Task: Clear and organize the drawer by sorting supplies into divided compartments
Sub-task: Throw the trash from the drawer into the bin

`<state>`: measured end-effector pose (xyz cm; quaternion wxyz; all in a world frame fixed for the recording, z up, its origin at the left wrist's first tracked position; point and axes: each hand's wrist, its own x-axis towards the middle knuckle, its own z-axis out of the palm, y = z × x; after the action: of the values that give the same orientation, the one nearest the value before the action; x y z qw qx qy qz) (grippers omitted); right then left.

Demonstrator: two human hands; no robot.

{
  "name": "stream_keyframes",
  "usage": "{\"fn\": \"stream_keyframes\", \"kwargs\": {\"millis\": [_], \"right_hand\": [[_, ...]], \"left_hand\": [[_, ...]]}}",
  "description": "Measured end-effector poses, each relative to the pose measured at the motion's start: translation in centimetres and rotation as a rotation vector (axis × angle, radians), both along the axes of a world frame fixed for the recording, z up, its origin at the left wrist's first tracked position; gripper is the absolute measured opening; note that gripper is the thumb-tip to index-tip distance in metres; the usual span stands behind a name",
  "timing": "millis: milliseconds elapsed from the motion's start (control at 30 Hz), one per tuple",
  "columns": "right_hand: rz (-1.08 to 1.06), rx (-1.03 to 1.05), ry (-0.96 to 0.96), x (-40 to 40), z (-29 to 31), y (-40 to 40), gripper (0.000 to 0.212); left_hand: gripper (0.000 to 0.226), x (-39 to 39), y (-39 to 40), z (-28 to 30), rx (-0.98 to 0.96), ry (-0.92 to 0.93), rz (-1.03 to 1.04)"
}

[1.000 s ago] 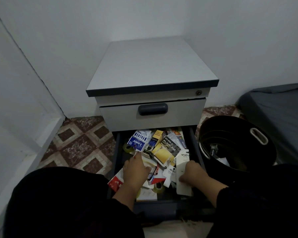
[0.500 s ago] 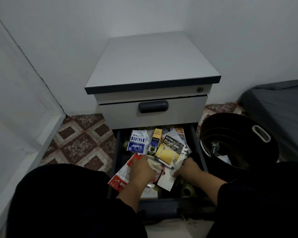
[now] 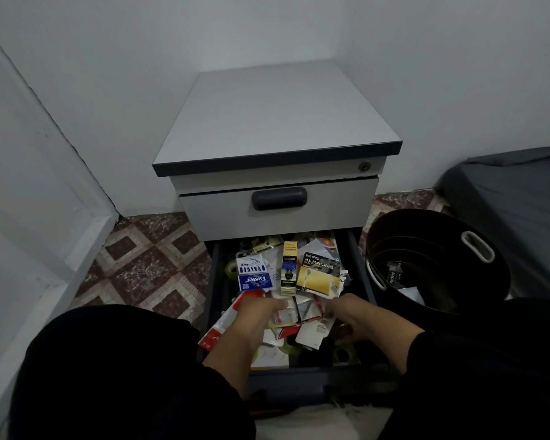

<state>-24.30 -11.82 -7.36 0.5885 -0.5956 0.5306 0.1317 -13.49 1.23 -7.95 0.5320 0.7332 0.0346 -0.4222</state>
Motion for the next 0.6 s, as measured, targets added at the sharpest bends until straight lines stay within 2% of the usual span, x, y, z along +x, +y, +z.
{"fn": "stream_keyframes", "kwargs": {"millis": [233, 333, 433, 500, 600], "right_hand": [[0.009, -0.012, -0.016, -0.6, 0.9, -1.3, 0.016], [0.072, -0.041, 0.024, -0.8, 1.4, -1.6, 0.015], [0.132, -0.068, 0.072, -0.9, 1.6, -1.8, 0.017], [0.185, -0.082, 0.114, -1.0, 1.9, -2.0, 0.024], [0.239, -0.083, 0.145, -1.1, 2.5, -2.2, 0.023]], "left_hand": [[0.020, 0.3, 0.7, 0.6, 0.013, 0.141, 0.035], [0.027, 0.6, 1.1, 1.3, 0.099, 0.107, -0.099], [0.019, 1.5, 1.7, 2.7, 0.184, -0.010, -0.230], [0.015, 2.3, 1.7, 3.6, 0.136, -0.101, -0.171], [0.007, 3.8, 1.6, 3.5, 0.007, -0.199, 0.109]]}}
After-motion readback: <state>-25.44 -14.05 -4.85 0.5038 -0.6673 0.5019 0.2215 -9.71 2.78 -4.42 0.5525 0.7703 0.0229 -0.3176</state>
